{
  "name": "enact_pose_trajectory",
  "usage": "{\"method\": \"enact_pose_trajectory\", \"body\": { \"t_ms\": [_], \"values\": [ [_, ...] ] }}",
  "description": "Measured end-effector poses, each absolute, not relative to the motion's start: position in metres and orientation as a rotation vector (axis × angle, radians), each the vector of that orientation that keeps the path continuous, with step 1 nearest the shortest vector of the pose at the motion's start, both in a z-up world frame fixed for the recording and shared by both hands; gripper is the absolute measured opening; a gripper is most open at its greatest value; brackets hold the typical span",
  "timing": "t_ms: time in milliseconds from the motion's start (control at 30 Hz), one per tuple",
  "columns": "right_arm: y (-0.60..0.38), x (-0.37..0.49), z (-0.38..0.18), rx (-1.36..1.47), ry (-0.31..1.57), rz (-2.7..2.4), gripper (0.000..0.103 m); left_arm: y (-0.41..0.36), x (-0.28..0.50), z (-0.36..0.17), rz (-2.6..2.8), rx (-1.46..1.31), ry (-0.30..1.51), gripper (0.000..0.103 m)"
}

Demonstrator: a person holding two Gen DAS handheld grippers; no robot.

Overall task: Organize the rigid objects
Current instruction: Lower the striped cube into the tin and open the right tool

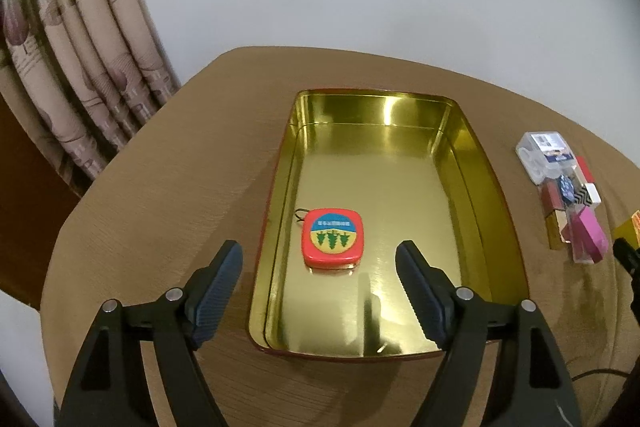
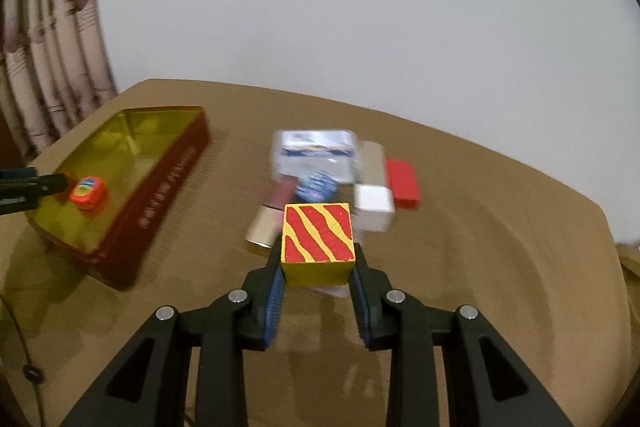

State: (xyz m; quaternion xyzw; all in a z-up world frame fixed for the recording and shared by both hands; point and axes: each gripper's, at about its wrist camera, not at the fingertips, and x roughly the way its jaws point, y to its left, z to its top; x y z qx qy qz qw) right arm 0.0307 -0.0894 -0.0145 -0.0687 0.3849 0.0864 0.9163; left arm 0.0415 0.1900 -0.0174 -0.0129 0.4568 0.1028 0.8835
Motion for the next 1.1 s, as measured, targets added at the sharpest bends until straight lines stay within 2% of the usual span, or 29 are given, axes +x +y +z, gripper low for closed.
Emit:
{"method": "enact_pose_trajectory", "body": {
  "t_ms": [567,1100],
  "values": [
    [0.033,0.038,-0.002,-0.202,0.777,0.416,0.030,0.221,0.047,-0.010,0.261,-0.096,0.931,0.077],
    [0.095,0.063,-0.041,-0.272,0.863,0.502,0.030,0.233,0.052,-0.007,0.309,-0.117,0.925,0.078]
  ]
}}
